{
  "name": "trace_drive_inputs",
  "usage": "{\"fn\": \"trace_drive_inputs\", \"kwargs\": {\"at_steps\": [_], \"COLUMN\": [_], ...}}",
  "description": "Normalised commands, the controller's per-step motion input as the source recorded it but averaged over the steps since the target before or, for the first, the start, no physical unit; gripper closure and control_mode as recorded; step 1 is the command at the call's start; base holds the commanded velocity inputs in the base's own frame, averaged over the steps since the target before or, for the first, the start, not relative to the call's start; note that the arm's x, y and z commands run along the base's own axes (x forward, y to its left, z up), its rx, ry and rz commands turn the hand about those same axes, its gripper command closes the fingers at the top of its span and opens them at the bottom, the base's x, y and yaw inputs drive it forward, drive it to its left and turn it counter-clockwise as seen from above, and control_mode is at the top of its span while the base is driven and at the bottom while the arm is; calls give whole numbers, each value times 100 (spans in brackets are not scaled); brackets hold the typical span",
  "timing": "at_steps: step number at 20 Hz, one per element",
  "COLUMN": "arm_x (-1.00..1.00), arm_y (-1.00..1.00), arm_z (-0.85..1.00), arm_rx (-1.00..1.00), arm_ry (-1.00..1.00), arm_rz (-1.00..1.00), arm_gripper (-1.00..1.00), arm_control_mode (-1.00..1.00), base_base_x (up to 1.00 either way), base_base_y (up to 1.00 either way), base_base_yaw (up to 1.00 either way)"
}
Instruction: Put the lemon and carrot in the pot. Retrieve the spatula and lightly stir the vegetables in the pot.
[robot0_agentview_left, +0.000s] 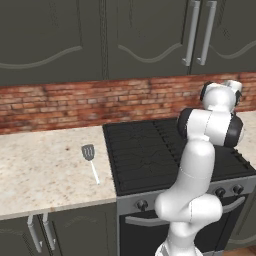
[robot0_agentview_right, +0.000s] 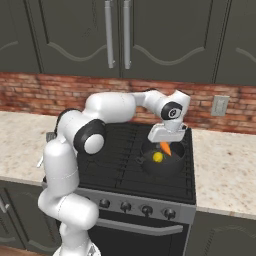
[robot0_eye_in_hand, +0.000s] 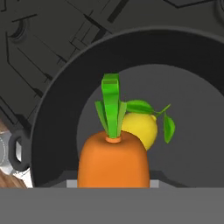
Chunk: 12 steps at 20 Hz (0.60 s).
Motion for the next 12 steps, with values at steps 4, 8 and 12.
{"fn": "trace_drive_inputs", "kwargs": {"at_steps": [4, 8, 12], "arm_x": [0, 2, 1], "arm_y": [0, 0, 0], "arm_z": [-1, -17, -1], "arm_rx": [0, 0, 0], "arm_ry": [0, -1, -1], "arm_rz": [0, 0, 0], "arm_gripper": [100, -100, -100], "arm_control_mode": [-100, -100, -100], "base_base_x": [0, 0, 0], "base_base_y": [0, 0, 0], "base_base_yaw": [0, 0, 0]}}
